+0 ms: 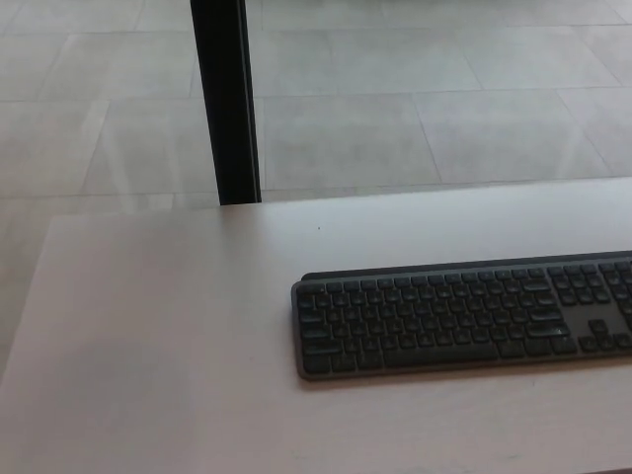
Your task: The robot uses its right fingers to click on the space key of the black keyboard placed on the center of the white desk.
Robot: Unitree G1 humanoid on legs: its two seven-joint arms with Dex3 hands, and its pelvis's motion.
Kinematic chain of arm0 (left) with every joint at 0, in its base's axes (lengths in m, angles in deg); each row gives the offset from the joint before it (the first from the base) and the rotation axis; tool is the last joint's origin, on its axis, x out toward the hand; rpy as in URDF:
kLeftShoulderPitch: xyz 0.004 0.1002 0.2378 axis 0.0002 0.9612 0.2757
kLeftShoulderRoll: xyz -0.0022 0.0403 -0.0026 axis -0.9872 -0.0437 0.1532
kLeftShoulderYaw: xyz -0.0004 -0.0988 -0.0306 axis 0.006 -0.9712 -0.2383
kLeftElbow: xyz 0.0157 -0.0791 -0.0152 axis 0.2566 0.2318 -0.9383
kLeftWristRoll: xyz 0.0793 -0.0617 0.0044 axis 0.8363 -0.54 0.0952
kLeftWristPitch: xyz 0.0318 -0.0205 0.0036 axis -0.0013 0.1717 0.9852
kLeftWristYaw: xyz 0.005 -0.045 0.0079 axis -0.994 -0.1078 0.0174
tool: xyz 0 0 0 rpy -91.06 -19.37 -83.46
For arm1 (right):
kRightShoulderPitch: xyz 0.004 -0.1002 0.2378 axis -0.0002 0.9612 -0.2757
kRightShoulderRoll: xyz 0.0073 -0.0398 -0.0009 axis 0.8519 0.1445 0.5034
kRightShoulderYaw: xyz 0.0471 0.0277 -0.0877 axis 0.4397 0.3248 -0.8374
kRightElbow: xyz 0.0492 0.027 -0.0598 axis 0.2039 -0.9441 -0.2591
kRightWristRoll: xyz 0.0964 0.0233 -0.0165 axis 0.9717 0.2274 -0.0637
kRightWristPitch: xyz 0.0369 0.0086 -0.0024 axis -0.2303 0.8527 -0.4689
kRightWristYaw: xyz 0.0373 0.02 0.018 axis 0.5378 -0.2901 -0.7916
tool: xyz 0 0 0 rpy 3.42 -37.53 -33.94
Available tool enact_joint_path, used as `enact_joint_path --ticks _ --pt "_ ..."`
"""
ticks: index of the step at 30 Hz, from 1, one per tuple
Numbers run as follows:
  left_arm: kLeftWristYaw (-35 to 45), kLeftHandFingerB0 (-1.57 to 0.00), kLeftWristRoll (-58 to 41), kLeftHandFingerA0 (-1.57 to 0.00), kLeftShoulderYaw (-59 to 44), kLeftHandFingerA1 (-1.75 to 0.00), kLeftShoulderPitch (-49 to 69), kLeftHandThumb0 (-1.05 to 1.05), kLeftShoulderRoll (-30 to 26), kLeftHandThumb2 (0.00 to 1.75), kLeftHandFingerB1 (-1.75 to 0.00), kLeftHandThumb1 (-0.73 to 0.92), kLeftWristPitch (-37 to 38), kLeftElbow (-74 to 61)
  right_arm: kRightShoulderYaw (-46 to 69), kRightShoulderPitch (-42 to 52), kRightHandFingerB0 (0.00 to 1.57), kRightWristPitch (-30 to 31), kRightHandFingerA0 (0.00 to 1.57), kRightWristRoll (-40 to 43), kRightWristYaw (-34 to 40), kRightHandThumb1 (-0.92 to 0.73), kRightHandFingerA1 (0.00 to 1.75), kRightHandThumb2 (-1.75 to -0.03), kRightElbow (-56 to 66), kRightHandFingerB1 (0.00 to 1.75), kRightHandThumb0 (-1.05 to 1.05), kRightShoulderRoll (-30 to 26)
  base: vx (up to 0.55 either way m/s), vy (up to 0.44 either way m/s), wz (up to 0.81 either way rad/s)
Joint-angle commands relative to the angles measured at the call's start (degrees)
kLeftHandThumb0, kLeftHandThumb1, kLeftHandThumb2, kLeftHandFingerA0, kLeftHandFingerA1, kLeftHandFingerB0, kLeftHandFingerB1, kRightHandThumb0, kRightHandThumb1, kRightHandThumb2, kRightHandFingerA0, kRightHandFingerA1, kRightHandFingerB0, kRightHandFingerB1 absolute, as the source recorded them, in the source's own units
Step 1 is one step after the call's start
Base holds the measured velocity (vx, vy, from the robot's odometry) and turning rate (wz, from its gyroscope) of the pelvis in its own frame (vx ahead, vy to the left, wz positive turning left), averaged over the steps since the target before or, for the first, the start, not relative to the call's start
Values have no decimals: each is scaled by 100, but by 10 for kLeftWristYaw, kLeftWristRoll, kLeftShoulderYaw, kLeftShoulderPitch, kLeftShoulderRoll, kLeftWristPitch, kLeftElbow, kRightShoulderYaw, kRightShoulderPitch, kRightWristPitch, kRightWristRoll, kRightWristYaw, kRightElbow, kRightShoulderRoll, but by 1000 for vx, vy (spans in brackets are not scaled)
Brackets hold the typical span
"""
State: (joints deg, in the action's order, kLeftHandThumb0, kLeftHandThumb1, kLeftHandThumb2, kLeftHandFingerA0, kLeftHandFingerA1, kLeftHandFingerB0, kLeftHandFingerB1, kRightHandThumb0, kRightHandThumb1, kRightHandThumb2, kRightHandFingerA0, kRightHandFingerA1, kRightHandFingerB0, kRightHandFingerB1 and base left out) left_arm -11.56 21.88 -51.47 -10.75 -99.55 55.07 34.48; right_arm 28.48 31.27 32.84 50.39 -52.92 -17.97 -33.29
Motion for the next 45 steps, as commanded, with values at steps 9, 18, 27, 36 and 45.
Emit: enact_joint_path --ticks 9,18,27,36,45 --pt "-38 -71 -83 -78 -121 -89 -36 -46 -41 57 -60 58 19 69 210 -61 60 15 91 163 60 -57 62 -57 16 51 -40 -82 0 0 0" --pt "-36 -68 -91 -75 -127 -76 -35 -44 -40 58 -59 60 23 74 235 -142 59 42 86 181 87 -57 58 -56 85 47 -40 -130 0 0 0" --pt "-38 -70 -105 -76 -128 -78 -38 -44 -38 57 -60 59 24 75 165 -244 69 106 97 181 119 -53 54 -57 251 43 -46 -134 0 0 0" --pt "-34 -70 -109 -76 -126 -83 -39 -44 -39 57 -60 59 23 77 1 -224 57 149 91 139 86 -62 60 -59 453 41 -28 -94 0 0 0" --pt "-38 -69 -102 -76 -117 -78 -34 -45 -40 57 -58 59 27 78 -166 -165 60 28 97 58 25 -56 74 -57 472 42 -29 -51 0 0 0"
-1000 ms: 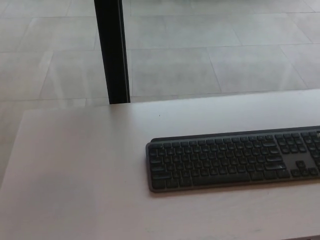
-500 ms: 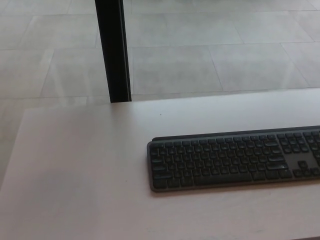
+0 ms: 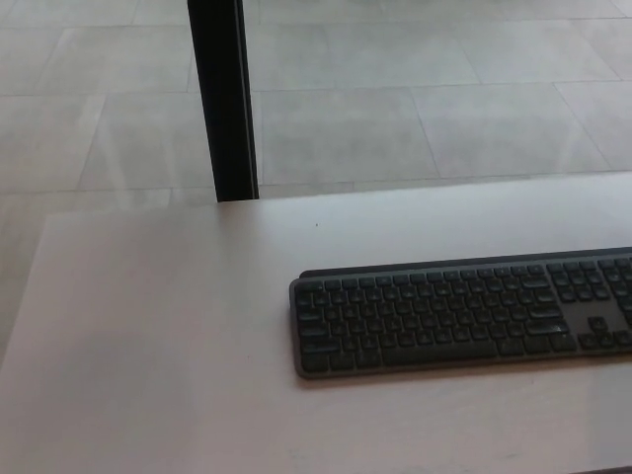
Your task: The robot uses its right fingers to click on the space key of the black keyboard placed on the center of the white desk.
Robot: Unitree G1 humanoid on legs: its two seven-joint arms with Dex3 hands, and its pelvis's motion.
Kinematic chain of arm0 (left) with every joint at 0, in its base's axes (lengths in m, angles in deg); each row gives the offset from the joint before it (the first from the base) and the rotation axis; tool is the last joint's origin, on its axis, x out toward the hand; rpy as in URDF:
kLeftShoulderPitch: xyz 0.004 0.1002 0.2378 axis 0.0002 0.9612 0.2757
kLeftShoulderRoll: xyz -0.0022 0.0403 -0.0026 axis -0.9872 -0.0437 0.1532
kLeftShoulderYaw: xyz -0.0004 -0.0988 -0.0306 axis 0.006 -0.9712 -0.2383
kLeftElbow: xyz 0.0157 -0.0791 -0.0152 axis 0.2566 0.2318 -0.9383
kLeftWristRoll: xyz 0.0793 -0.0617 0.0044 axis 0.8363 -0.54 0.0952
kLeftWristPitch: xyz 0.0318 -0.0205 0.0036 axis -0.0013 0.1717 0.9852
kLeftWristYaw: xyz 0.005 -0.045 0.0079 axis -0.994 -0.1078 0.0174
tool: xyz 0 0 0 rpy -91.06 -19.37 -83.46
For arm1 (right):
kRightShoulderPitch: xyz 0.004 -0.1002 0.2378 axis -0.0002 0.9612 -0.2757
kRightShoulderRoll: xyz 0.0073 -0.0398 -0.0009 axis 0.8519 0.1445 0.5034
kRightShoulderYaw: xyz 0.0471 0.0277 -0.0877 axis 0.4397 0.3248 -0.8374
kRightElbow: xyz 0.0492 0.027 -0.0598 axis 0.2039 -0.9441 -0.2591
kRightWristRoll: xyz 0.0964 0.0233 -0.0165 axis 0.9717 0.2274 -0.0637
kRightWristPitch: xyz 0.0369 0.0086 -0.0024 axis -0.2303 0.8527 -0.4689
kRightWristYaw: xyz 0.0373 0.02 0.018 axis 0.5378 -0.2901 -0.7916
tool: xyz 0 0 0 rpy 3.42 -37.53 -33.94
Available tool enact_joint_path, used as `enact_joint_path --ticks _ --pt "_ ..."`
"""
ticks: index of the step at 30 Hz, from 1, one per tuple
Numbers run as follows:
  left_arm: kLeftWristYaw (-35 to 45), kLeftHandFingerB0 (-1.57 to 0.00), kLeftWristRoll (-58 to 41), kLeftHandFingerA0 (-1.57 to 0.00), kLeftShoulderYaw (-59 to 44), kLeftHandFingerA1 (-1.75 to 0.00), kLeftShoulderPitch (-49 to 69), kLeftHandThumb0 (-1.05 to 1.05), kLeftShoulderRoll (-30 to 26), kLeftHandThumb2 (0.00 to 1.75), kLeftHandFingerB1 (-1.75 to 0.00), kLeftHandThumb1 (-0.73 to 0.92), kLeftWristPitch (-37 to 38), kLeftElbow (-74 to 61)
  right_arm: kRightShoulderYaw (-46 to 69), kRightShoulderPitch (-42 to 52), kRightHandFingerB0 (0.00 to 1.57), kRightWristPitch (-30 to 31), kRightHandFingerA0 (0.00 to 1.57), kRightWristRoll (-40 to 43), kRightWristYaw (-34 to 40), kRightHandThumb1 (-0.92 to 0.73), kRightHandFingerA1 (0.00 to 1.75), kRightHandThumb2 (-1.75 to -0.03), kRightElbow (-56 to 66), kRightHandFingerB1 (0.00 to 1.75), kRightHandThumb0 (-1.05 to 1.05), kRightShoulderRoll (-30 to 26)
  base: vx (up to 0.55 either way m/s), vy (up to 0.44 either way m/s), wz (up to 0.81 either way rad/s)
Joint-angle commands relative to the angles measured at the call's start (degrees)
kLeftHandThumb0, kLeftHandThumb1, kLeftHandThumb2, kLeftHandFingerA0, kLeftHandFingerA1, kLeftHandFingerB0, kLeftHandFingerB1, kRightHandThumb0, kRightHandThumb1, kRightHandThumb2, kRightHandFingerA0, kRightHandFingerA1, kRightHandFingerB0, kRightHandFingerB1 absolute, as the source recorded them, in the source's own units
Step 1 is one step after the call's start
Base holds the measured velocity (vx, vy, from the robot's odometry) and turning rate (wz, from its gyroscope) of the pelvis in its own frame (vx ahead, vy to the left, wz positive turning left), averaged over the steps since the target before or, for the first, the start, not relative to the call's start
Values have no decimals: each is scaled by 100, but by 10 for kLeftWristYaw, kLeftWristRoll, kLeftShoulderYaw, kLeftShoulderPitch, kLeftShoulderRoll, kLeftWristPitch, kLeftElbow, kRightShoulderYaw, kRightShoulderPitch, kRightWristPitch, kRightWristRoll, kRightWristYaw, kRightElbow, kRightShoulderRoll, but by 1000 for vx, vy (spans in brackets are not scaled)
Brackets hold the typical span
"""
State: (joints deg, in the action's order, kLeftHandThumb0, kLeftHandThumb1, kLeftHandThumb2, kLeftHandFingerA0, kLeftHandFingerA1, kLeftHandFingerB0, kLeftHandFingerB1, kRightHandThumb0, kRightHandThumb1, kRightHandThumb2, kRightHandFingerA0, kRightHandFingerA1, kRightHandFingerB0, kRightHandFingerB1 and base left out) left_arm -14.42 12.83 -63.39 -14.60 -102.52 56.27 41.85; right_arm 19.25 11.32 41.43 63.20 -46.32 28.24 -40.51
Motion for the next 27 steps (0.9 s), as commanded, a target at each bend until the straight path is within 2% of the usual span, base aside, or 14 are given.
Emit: enact_joint_path --ticks 1,2,3,6,11,13,14,19,21,23,24,25,27 --pt "-9 -69 -10 -76 4 -78 4 -45 -10 57 -58 59 14 4 -81 37 60 -58 97 -66 -46 -56 74 -57 10 42 -29 24 0 0 0" --pt "-10 -68 -10 -76 5 -77 4 -42 -10 58 -58 60 15 4 -90 39 66 -66 105 -71 -50 -51 62 -56 4 44 -24 26 0 0 0" --pt "-8 -69 -14 -76 2 -79 3 -45 -10 57 -59 59 13 4 -139 41 60 -105 95 -128 -47 -58 68 -57 -29 42 -28 22 0 0 0" --pt "-14 -70 -6 -78 10 -78 3 -45 -9 58 -59 60 14 5 -166 39 60 -140 96 -148 -49 -57 70 -57 -63 43 -28 23 0 0 0" --pt "-8 -68 -11 -74 9 -78 0 -46 -9 58 -60 60 11 7 -200 44 61 -150 97 -159 -55 -55 68 -56 -87 42 -31 32 0 0 0" --pt "-8 -69 -9 -79 11 -81 1 -45 -11 58 -59 60 13 7 -230 39 64 -170 97 -186 -50 -56 72 -56 -114 42 -33 36 0 0 0" --pt "-10 -70 -6 -82 14 -82 1 -46 -11 57 -59 60 12 7 -245 38 66 -167 96 -201 -46 -56 81 -57 -115 41 -36 35 0 0 0" --pt "-12 -71 -11 -80 13 -85 -3 -45 -11 57 -60 59 8 5 -285 37 65 -179 97 -234 -46 -58 82 -58 -119 42 -37 31 0 0 0" --pt "-13 -67 -9 -76 14 -76 -3 -46 -11 57 -58 59 10 7 -304 35 65 -187 101 -253 -46 -57 80 -58 -123 42 -36 28 0 0 0" --pt "-11 -67 -6 -76 18 -77 -4 -46 -12 58 -58 60 10 6 -322 29 64 -202 100 -272 -44 -58 78 -58 -135 42 -36 27 0 0 0" --pt "-14 -68 -7 -78 18 -77 -6 -47 -13 58 -57 59 8 7 -330 25 64 -200 99 -277 -47 -59 78 -58 -138 42 -36 26 0 0 0" --pt "-14 -72 -7 -80 18 -86 -5 -46 -12 57 -62 59 13 6 -345 20 63 -196 98 -288 -51 -59 79 -58 -142 41 -36 24 0 0 0" --pt "-10 -71 -12 -80 15 -84 -6 -46 -12 57 -61 59 12 6 -356 15 64 -186 99 -303 -47 -59 80 -59 -145 40 -38 23 0 0 0"
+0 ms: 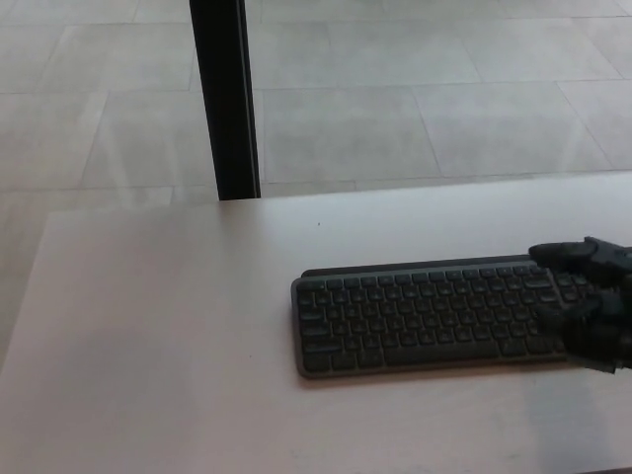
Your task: The robot uses its right fingers to click on the space key of the black keyboard placed on the center of the white desk.
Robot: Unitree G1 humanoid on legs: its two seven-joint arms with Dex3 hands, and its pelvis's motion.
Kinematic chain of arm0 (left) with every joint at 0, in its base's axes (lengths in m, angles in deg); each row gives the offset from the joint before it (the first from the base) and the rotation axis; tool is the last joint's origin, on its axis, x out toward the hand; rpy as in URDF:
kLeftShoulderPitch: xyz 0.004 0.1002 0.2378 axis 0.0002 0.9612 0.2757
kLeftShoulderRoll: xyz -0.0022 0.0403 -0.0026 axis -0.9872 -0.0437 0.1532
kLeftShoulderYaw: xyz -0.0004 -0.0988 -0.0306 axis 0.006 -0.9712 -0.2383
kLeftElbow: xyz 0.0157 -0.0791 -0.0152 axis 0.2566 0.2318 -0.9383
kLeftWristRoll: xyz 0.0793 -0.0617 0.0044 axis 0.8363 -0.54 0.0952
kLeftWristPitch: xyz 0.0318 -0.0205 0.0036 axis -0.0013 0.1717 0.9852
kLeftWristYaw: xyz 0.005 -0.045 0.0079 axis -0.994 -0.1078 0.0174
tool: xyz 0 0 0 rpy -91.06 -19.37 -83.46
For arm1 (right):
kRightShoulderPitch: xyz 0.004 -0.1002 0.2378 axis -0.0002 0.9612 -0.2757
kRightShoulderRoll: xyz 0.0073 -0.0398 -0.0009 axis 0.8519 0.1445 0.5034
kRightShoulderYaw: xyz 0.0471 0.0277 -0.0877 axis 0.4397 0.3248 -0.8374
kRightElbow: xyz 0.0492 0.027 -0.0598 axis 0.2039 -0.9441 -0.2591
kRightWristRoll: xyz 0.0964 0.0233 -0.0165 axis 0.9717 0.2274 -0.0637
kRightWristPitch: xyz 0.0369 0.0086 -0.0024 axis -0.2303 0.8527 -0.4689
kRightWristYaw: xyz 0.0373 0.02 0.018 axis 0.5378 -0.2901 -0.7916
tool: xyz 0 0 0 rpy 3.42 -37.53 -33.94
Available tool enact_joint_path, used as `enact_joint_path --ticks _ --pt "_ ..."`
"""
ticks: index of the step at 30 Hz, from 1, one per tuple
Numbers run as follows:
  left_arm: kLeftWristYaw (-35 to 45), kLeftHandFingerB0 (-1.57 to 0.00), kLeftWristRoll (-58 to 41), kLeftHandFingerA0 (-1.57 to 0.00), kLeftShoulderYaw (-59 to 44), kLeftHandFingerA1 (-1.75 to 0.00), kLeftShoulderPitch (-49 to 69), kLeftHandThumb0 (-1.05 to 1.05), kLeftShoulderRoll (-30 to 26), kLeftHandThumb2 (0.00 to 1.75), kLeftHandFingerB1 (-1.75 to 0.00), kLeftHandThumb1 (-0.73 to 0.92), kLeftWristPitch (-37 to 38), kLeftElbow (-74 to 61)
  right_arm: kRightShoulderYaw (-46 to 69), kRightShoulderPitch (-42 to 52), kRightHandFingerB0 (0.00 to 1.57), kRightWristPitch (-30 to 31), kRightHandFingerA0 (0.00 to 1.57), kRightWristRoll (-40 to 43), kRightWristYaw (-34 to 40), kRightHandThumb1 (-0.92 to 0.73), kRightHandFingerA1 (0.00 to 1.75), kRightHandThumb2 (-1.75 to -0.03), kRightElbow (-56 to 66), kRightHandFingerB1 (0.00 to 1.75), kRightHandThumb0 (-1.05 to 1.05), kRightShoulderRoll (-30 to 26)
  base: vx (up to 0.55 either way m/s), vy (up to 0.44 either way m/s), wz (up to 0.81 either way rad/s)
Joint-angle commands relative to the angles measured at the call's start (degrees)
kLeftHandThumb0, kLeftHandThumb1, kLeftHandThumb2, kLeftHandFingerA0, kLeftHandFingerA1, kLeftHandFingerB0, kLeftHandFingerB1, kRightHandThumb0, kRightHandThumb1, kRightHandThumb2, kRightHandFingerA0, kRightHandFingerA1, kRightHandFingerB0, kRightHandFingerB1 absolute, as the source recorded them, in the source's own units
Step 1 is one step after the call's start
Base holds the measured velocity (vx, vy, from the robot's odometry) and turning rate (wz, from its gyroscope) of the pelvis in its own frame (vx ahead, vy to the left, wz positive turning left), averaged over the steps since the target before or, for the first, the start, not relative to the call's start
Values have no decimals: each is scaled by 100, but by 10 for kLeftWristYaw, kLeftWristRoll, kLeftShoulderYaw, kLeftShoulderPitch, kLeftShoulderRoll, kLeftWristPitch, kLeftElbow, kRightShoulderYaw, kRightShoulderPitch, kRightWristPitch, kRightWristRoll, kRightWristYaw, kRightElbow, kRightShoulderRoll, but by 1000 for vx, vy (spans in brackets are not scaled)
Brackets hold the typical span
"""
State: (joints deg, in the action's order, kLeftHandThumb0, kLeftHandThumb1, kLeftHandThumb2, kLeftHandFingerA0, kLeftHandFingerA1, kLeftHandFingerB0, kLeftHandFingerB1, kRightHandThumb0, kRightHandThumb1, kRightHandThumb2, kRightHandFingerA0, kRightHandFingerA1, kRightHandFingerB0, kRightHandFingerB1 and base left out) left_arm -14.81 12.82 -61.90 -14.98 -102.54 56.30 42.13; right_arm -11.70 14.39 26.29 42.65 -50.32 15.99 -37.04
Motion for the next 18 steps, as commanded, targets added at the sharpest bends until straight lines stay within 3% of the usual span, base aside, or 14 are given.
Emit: enact_joint_path --ticks 1,11,18 --pt "-3 -69 -13 -79 0 -84 -2 -47 -12 57 -61 59 14 2 -60 -21 63 -59 98 -118 0 -60 80 -58 -35 42 -35 -18 0 0 0" --pt "-12 -70 -11 -79 2 -80 -2 -48 -15 57 -61 58 12 2 -114 -35 65 -104 102 -181 23 -58 86 -58 -83 43 -30 -19 0 0 0" --pt "-10 -71 -10 -79 2 -78 4 -46 -17 58 -60 59 17 1 -153 -44 61 -106 91 -227 8 -61 93 -58 -102 41 -28 -33 0 0 0"
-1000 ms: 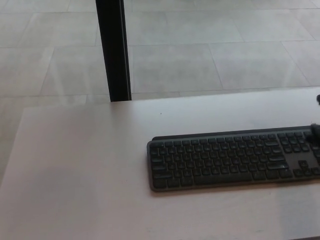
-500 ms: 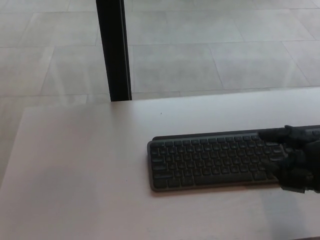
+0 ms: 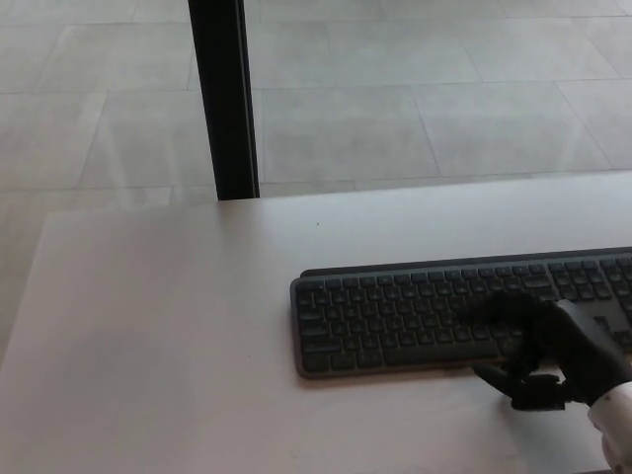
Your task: The robot uses its right fingers to click on the space key of the black keyboard placed on the center of the white desk.
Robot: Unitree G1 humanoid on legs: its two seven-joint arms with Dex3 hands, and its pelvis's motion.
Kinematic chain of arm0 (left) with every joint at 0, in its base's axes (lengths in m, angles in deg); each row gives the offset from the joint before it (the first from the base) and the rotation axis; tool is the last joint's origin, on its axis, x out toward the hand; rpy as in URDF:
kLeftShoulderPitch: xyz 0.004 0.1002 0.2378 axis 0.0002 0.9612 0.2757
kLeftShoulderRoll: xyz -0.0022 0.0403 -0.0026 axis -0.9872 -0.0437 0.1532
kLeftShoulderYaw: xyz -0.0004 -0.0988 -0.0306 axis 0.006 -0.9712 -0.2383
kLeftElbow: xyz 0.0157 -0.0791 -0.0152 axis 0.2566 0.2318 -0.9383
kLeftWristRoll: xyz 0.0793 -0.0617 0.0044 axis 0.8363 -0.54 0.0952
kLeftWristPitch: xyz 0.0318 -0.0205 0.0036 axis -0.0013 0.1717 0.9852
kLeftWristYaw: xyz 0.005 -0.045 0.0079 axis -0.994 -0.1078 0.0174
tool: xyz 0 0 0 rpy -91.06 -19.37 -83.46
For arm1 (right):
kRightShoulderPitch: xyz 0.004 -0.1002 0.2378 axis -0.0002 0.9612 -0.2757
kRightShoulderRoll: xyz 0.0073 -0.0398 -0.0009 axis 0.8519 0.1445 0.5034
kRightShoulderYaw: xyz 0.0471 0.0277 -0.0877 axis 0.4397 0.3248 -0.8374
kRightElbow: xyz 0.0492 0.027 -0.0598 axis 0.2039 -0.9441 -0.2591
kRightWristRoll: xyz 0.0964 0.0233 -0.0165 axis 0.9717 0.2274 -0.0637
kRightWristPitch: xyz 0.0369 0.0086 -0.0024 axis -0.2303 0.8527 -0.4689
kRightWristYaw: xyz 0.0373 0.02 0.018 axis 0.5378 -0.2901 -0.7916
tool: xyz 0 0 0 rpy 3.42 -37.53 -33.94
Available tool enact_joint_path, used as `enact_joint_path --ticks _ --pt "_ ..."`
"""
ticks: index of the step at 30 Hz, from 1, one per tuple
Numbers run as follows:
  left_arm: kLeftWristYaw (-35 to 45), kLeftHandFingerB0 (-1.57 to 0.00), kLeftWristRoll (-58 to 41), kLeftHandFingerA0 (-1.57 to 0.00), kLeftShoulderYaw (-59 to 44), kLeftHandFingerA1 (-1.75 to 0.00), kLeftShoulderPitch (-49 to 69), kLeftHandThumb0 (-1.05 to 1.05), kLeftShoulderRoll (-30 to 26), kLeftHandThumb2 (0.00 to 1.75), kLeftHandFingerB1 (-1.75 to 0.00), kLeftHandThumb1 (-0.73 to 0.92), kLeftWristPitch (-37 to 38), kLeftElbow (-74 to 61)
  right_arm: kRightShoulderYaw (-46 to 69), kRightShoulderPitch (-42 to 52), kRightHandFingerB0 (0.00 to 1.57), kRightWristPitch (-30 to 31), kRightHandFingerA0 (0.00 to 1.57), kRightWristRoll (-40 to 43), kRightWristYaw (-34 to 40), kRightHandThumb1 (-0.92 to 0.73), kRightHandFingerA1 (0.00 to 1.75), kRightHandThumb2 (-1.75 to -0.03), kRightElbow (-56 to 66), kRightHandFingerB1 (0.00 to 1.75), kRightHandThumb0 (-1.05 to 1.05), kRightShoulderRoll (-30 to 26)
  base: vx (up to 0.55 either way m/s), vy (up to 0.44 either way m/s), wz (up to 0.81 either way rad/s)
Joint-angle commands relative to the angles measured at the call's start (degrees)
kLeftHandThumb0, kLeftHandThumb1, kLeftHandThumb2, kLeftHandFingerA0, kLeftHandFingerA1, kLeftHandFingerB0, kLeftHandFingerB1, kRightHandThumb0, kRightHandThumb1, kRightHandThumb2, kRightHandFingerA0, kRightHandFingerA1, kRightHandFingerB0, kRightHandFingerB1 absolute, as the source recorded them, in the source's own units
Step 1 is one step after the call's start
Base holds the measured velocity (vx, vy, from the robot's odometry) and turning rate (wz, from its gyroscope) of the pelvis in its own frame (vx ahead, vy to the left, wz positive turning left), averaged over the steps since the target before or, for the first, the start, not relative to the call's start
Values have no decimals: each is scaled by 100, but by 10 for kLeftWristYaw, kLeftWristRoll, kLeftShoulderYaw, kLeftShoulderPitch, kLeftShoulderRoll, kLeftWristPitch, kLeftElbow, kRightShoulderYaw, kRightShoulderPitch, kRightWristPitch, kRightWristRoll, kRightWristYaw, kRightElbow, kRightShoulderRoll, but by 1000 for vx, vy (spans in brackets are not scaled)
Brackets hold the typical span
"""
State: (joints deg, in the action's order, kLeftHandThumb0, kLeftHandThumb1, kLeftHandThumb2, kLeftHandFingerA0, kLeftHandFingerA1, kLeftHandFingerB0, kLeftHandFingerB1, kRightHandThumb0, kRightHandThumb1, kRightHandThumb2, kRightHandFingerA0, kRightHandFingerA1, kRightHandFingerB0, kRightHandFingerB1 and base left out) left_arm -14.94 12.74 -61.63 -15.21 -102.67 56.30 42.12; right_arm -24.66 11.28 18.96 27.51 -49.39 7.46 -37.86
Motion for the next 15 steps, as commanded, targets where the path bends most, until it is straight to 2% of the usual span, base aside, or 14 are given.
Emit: enact_joint_path --ticks 1,3,5,9,10,13,15 --pt "-9 -71 -10 -79 0 -78 6 -46 -15 58 -60 59 17 2 -24 -13 61 -34 91 -76 -1 -61 93 -58 -18 41 -28 -25 0 0 0" --pt "-7 -70 -11 -79 -1 -79 7 -46 -16 58 -60 60 16 2 -30 -17 62 -25 90 -93 6 -60 94 -58 -19 40 -29 -26 0 0 0" --pt "-3 -69 -16 -79 -6 -85 7 -45 -15 58 -60 59 18 2 -37 -25 64 -31 92 -110 21 -59 112 -58 -32 41 -32 -26 0 0 0" --pt "-6 -69 -18 -78 -5 -80 4 -45 -16 57 -59 59 13 1 -41 -38 67 -29 90 -125 29 -58 126 -59 -45 43 -30 -20 0 0 0" --pt "-7 -71 -19 -82 -5 -86 4 -46 -16 58 -60 58 13 2 -41 -39 66 -29 89 -126 29 -59 132 -59 -47 43 -30 -19 0 0 0" --pt "-8 -72 -21 -80 -3 -86 3 -47 -16 57 -60 58 14 4 -38 -42 66 -35 89 -129 30 -59 134 -59 -53 43 -30 -16 0 0 0" --pt "-14 -70 -17 -82 2 -81 2 -46 -18 57 -58 59 14 5 -37 -47 65 -16 89 -135 26 -61 141 -58 -52 42 -32 -10 0 0 0"
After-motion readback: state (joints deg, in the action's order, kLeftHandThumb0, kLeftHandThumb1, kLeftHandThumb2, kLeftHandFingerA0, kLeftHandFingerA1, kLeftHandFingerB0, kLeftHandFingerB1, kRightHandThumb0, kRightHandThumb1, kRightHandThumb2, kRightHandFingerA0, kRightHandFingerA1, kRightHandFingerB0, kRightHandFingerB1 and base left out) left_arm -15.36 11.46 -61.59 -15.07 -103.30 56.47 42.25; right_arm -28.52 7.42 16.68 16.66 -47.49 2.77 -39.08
